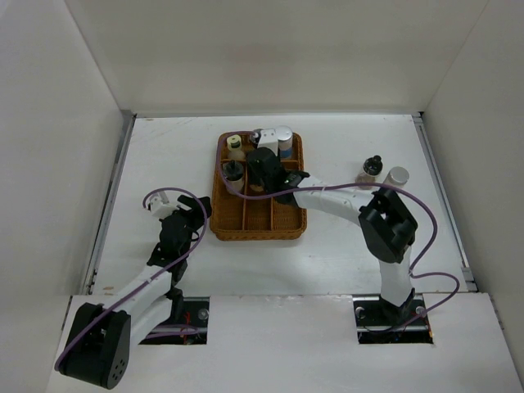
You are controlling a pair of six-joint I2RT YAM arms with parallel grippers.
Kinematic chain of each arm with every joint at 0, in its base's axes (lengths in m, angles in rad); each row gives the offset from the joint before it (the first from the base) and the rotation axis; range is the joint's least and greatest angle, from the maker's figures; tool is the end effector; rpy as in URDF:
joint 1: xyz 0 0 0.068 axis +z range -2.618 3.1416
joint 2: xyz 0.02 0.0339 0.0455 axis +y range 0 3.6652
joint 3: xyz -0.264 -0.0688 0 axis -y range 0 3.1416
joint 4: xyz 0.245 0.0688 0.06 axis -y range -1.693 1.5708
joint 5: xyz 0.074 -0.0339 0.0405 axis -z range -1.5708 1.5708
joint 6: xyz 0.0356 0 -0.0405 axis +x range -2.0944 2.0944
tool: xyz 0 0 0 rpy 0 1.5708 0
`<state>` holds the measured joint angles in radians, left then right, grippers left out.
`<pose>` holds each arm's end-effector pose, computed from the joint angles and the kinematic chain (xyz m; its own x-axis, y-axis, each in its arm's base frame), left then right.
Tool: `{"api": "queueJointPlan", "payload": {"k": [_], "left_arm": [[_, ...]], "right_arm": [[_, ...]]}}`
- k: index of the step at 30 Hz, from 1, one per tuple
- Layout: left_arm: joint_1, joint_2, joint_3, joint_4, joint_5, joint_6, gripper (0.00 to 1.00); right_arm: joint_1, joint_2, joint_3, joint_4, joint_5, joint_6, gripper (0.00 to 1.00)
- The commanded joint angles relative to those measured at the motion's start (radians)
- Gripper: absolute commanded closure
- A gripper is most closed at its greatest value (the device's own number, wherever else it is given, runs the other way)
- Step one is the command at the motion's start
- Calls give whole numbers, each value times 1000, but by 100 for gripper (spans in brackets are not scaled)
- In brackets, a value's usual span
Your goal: Organize the condiment bottles
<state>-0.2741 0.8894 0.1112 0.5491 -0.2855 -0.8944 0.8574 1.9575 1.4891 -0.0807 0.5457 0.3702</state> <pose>0.1718 -0.0379 0.1647 -0.1335 -0.7397 -0.6595 -0.1732 0.6726 -0.7194 0.3113 0.3315 0.2464 -0.4474 -0.0444 -0.8932 -0.2089 0.9763 0.0561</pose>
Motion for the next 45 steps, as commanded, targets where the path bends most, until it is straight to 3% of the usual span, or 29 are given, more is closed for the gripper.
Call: {"api": "queueJointPlan", "payload": {"k": [1, 10, 14, 18, 20, 24, 26, 28, 32, 34, 41, 45], "left_arm": [[-4, 12, 5, 51, -4, 2, 36], [5, -7, -1, 46, 9, 0, 36], [2, -1, 1, 49, 5, 2, 36], [6, -12, -2, 45, 5, 0, 36], [6, -10, -2, 43, 8, 2, 36], [6, -24, -5, 41, 6, 0, 36], [2, -6, -2, 49, 3, 0, 36], [-3, 14, 2, 51, 11, -3, 36], [-12, 37, 8, 67, 2, -3, 35], [-20, 57, 10, 83, 11, -5, 35], [-29, 51, 8, 84, 8, 0, 35], [-27, 40, 7, 83, -3, 2, 35]], "right_arm": [[-13, 18, 33, 36, 8, 10, 57], [-13, 6, 36, 32, 2, 15, 29], [-11, -106, -12, 36, -3, 7, 22], [-34, -268, -127, 65, 5, -7, 21], [-88, -392, -238, 91, 26, -2, 29], [-252, -605, -430, 79, 124, 12, 63], [-324, -690, -496, 53, 201, 25, 64], [-401, -764, -542, 4, 279, 10, 59], [-505, -836, -598, -67, 390, -8, 18], [-563, -829, -621, -65, 379, 4, 9], [-728, -723, -630, -14, 105, 79, 7], [-766, -687, -616, -2, 73, 70, 6]]}}
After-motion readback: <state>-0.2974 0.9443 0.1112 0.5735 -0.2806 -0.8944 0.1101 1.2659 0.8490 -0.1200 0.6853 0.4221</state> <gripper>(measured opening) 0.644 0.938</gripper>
